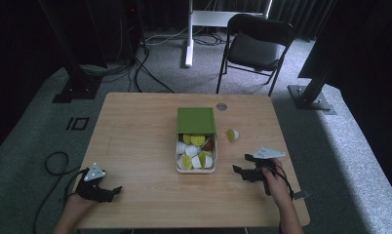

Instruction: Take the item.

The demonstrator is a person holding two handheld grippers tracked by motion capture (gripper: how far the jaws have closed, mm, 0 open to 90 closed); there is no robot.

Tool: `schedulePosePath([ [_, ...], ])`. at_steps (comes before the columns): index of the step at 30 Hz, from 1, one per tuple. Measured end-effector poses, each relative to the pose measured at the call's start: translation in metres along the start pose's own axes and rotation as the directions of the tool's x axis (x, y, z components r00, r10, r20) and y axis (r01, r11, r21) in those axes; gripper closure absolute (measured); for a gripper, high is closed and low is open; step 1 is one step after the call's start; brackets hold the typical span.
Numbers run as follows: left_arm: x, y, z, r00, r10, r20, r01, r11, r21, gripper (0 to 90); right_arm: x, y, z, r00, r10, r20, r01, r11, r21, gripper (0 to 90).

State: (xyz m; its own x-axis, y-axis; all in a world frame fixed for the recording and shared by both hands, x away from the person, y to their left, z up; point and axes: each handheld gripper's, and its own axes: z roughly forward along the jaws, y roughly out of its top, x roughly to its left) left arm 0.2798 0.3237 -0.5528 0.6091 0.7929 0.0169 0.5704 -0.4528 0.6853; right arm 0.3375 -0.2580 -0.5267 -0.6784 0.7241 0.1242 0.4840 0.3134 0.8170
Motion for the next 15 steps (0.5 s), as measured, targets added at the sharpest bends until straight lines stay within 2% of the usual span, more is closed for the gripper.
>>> schedulePosePath([
  [5,0.0,0.0,0.0,1.0,0.0,0.0,0.0,1.0,0.0,2.1,0.001,-0.01,-0.002,0.9996,-0.019,-0.019,0.019,0.9998,0.001,26.3],
  [8,0.0,0.0,0.0,1.0,0.0,0.0,0.0,1.0,0.0,2.1,0.003,-0.018,-0.001,0.9966,-0.074,-0.036,0.074,0.9973,0.006,26.0],
  [11,0.0,0.0,0.0,1.0,0.0,0.0,0.0,1.0,0.0,2.1,0.004,-0.025,-0.002,0.9911,-0.114,-0.069,0.115,0.9931,0.019,26.0],
  [14,0.0,0.0,0.0,1.0,0.0,0.0,0.0,1.0,0.0,2.1,0.007,-0.031,-0.003,0.9801,-0.171,-0.1,0.176,0.9835,0.041,26.0],
  [15,0.0,0.0,0.0,1.0,0.0,0.0,0.0,1.0,0.0,2.1,0.007,-0.033,-0.003,0.978,-0.175,-0.114,0.181,0.9822,0.049,26.0],
])
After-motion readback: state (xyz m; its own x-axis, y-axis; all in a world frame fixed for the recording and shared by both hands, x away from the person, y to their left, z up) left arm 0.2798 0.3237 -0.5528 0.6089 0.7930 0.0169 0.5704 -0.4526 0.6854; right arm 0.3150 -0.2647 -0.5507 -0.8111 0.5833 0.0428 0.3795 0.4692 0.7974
